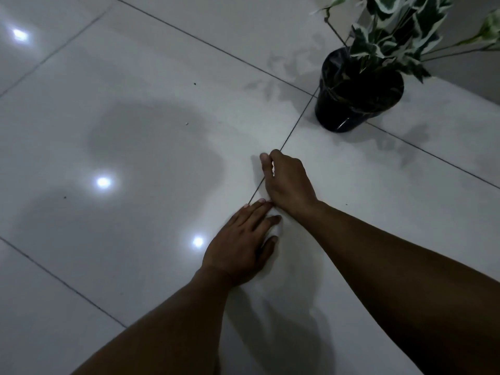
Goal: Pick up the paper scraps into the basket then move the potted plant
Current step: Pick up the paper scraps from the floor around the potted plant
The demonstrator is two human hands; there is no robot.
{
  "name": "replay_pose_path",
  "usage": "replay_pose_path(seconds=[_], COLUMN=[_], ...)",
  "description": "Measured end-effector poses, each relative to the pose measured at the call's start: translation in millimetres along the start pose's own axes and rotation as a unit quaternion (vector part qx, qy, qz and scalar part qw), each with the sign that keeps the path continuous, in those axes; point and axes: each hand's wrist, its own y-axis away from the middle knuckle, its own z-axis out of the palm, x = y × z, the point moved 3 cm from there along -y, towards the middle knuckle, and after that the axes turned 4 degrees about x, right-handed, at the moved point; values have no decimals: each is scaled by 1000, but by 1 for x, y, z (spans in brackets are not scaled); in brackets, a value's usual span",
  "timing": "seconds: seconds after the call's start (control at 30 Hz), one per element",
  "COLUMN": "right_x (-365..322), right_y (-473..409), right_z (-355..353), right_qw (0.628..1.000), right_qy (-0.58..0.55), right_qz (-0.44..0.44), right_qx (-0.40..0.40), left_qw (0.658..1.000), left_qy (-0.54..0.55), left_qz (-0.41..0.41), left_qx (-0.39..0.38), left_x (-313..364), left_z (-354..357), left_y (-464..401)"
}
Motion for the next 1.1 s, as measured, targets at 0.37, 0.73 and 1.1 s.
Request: replay_pose_path(seconds=[0.37, 0.73, 1.1], right_x=[7, 2, -87], right_y=[-5, 5, 62], right_z=[-22, -118, -394], right_qw=[919, 959, 957], right_qy=[-286, -65, 74], right_qz=[260, 268, 267], right_qx=[-83, -73, -86], left_qw=[1000, 970, 943], left_qy=[-17, -30, -96], left_qz=[5, -119, -77], left_qx=[-17, -210, -309], left_x=[4, 25, 202], left_z=[-7, -97, -317], left_y=[-6, -102, -158])
